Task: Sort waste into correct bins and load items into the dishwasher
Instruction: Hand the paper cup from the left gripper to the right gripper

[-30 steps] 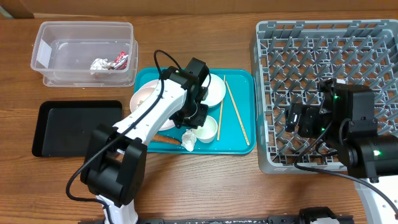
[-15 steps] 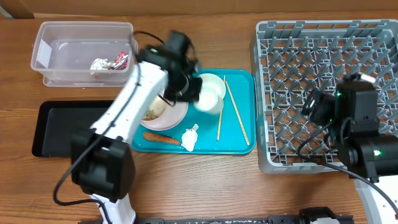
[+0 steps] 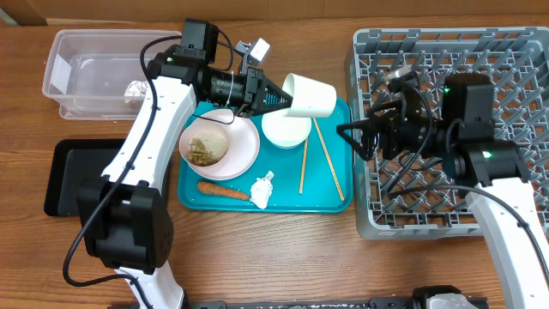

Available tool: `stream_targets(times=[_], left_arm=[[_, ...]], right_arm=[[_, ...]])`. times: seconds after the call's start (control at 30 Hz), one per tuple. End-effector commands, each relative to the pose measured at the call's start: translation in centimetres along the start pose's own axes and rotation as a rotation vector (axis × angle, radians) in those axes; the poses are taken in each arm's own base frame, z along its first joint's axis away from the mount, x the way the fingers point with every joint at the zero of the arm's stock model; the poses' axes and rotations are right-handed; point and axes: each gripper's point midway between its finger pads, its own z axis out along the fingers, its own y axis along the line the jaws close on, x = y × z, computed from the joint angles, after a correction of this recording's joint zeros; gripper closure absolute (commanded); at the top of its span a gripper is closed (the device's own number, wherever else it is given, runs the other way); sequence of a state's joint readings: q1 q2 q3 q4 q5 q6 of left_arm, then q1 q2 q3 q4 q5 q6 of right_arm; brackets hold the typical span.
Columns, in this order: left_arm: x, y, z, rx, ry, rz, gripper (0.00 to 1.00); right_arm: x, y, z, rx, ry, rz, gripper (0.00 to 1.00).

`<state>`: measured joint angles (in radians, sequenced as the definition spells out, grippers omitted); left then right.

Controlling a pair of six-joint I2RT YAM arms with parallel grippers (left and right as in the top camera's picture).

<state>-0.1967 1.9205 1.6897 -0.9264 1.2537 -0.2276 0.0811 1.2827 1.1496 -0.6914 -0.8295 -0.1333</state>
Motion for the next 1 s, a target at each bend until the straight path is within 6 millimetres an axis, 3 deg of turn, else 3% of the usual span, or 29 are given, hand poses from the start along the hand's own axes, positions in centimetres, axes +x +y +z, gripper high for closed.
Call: stream_targets(times=[0.0, 0.3, 0.57, 0.97], left_arm=[[0.5, -3.2, -0.3, 0.110, 0.019, 0.063, 0.96], [1.2, -5.2, -0.6, 0.227, 0.052, 0.050, 0.96], [2.1, -5.8, 0.8, 0.239, 0.092, 0.056, 0.96], [2.8, -6.1, 2.1, 0.228, 0.124, 0.057, 0.96]], right_arm=[[-1.2, 4.2, -0.4, -0.261, -0.046, -0.134, 0.00], [-1.2, 4.3, 0.0, -0.306, -0.081, -0.343, 0.00], [-3.1, 3.9, 0.3, -0.291, -0.153, -0.474, 0.03], [-4.3, 4.0, 0.1, -0.276, -0.198, -0.553, 0.09]])
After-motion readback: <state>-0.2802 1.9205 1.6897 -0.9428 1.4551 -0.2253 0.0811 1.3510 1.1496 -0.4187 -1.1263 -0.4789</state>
